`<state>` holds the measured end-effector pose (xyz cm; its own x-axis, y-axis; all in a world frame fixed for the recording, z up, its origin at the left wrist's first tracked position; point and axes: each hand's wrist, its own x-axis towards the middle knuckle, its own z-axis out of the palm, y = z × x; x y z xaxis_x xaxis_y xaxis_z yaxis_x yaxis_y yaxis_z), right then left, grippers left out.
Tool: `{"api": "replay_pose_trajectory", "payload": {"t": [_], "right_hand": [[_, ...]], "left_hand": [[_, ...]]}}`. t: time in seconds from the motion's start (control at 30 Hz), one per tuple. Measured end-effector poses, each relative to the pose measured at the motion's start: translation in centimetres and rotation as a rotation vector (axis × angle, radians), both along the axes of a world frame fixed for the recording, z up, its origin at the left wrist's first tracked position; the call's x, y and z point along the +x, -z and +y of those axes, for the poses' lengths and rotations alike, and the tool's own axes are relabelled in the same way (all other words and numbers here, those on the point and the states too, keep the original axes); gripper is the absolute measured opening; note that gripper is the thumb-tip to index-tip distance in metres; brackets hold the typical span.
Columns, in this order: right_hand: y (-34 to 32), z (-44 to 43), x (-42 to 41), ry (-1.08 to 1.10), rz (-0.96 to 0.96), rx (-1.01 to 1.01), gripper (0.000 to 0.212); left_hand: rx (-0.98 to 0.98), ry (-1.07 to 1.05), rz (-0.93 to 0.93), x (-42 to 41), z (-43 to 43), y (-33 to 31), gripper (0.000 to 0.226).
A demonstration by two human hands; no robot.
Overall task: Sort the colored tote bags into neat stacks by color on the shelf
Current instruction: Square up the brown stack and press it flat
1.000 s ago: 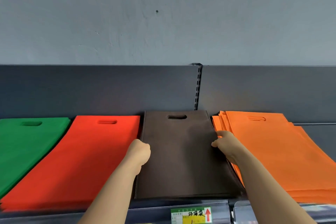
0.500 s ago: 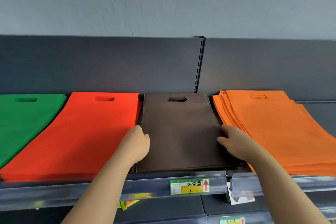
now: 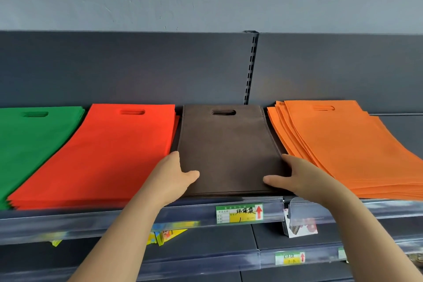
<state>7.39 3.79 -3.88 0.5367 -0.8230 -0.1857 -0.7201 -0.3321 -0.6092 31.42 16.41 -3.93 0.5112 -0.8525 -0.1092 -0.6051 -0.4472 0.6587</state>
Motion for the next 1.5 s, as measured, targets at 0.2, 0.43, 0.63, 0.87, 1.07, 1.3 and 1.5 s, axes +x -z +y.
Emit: {"api": "replay_pose_trajectory", "payload": {"t": [0.2, 0.43, 0.63, 0.87, 1.07, 1.3, 1.5], "right_hand": [[-0.2, 0.6, -0.4, -0.004, -0.051, 0.056, 0.073], [0.2, 0.9, -1.1, -0.001, 0.091, -0.024, 0.097], [0.4, 1.3, -1.3, 0.017, 0.052, -0.056, 0.091], [0.5, 1.1, -1.5, 0.045, 0.096, -0.138, 0.077], [0.5, 0.8, -1.2, 0.040, 0.078, -0.125, 0.076], [0.5, 1.3, -1.8, 0.046, 0.074, -0.127, 0.071], [0.5, 1.5, -1.7, 0.055, 0.079, -0.153, 0.070]], "left_hand": [[-0.006, 0.021, 0.043, 0.4, 0.4, 0.0, 0.091], [0.071, 0.099, 0.017, 0.4, 0.9, -0.2, 0.113], [0.012, 0.096, -0.016, 0.6, 1.3, 0.0, 0.106], [0.024, 0.109, -0.124, 0.3, 1.9, 0.0, 0.090], [0.021, 0.117, -0.125, 0.1, 1.6, -0.3, 0.089], [0.006, 0.145, -0.158, 0.3, 2.0, 0.4, 0.082], [-0.007, 0.138, -0.143, 0.3, 2.1, 0.5, 0.082]]}}
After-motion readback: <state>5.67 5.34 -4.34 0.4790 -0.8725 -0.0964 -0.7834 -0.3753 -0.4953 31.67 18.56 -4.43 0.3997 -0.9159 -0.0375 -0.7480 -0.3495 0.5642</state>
